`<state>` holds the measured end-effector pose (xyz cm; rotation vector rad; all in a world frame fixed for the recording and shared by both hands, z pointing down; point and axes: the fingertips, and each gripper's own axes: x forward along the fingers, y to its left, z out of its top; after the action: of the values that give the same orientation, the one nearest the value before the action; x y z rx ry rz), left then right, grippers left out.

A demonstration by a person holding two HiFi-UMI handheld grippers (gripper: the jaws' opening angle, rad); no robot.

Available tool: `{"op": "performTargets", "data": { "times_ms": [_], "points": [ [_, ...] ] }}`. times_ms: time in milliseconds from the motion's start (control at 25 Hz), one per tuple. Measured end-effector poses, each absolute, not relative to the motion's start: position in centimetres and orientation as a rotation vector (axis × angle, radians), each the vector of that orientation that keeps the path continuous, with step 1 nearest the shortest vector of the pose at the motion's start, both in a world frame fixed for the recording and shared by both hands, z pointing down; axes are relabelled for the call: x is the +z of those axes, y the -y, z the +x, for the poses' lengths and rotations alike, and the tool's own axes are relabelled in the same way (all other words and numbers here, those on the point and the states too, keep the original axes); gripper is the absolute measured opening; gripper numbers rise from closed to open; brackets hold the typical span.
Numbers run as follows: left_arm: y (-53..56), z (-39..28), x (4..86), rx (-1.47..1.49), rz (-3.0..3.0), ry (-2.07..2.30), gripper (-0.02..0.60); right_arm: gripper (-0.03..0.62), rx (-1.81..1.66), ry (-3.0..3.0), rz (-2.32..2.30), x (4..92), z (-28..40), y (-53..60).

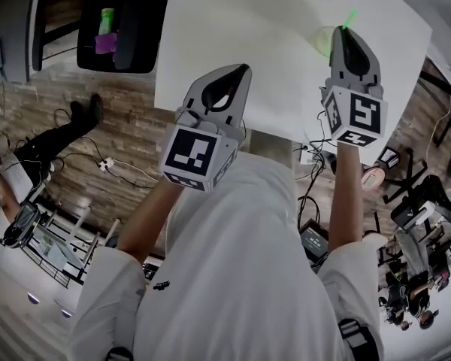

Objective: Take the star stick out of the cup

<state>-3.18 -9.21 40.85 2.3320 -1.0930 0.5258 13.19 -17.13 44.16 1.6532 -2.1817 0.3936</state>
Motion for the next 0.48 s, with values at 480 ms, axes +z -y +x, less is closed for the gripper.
{"op": "performTargets", "data": {
  "times_ms": [480],
  "points": [
    [8.7,-3.6,38.3,0.495,2.401,1.074,0.005,0.015,0.252,2.238,1.81,37.7,14.1,14.8]
  ]
}}
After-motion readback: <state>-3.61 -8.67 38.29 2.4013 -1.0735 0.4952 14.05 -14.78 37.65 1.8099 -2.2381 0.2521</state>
